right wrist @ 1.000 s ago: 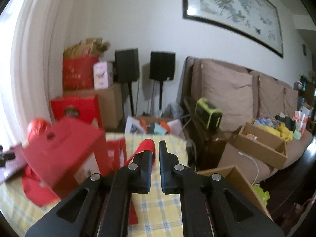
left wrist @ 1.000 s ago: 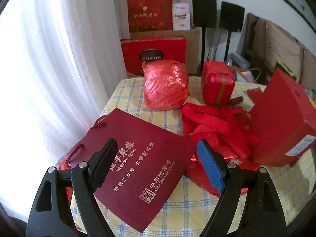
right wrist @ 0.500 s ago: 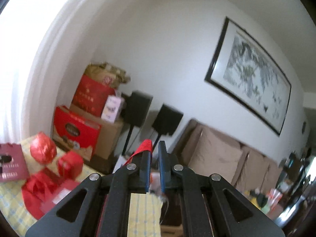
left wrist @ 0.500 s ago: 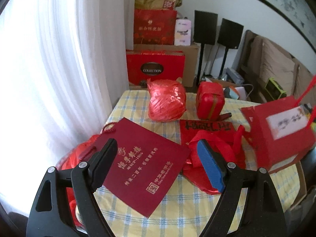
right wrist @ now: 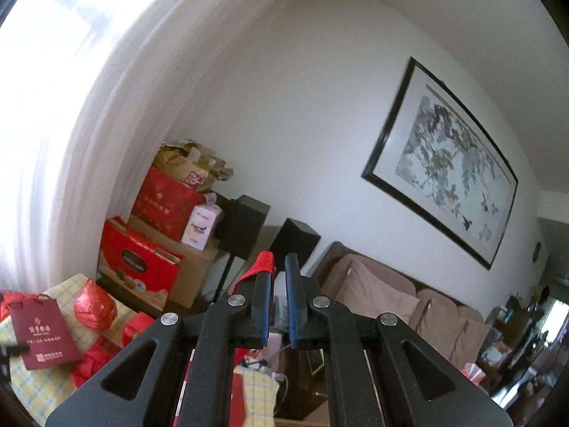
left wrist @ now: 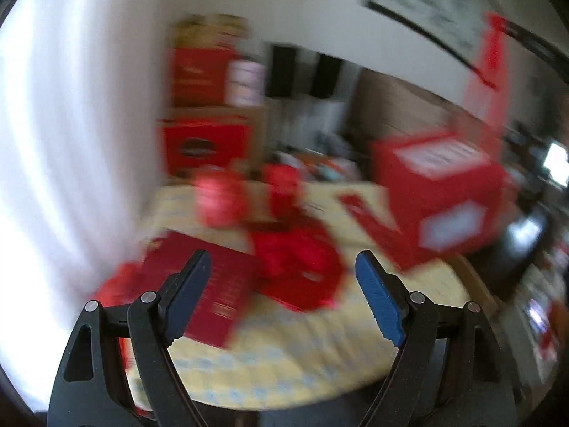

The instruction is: Organize objects

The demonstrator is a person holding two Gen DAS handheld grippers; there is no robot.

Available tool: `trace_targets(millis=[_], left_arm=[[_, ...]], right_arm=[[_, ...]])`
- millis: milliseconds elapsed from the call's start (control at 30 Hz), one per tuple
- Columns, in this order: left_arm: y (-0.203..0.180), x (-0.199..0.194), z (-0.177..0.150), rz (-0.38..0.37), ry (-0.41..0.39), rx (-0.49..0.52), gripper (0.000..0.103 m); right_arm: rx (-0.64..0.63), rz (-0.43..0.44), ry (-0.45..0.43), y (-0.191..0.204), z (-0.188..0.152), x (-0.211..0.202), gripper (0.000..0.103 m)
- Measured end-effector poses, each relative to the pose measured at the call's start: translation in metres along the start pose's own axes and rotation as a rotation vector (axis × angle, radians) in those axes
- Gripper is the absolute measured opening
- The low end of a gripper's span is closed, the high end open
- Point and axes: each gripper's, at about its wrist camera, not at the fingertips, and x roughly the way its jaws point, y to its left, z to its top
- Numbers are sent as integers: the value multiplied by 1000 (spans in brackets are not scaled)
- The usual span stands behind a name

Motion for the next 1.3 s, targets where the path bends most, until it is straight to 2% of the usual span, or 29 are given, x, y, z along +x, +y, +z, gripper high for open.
trace_targets(millis=[100,167,233,267,333,367,400,433,500,667,733,867,1000,1100,1133,1167,1200,1267,1300], left_arm=[[-41,17,-19,-261,125,168,81],[-63,39,-32,-362,175,197,82],[-72,75,-41,-428,244,135,82],[-73,90,-42,-452,247,82,82],[-66,116,-47,-502,179,-85,85],[-61,126,-49,-504,147,-159,96],[-55,135,-53,-477,118,-244,101],[-52,145,-58,-437,106,-309,102],[-53,161,-64,-375,117,-357,102],[-63,177,-74,-393,89,-401,102],[-67,180,-76,-399,102,-379,102],[-73,182,-82,-318,86,-319,102],[-62,179,-86,-357,31,-385,102],[-55,181,-88,-354,13,-415,101],[-51,184,-88,-340,17,-431,99],[-45,187,-89,-322,26,-452,86],[-37,190,-90,-306,42,-487,78],[-19,198,-94,-301,84,-558,39],[-12,201,-95,-301,103,-578,32]], right_arm=[[9,10,30,-5,-1,0,5],[6,17,56,-5,-3,3,5],[8,30,88,-4,-3,9,5],[1,31,107,-2,-4,14,5],[-13,32,133,2,-5,21,5],[-16,40,147,3,-6,24,5],[-16,52,158,5,-7,25,5],[-19,54,160,7,-7,25,5],[-35,58,152,11,-6,21,5],[-60,43,132,14,0,14,5],[-53,45,140,12,1,14,5],[-33,42,149,7,-2,15,5],[-20,57,155,4,-3,12,5],[-4,71,144,3,-3,6,5],[-3,72,141,3,-3,4,5],[-3,74,139,3,-3,2,5],[-3,76,138,3,-3,1,5],[-6,73,132,2,-3,-3,5],[-10,67,130,1,-4,-4,5]])
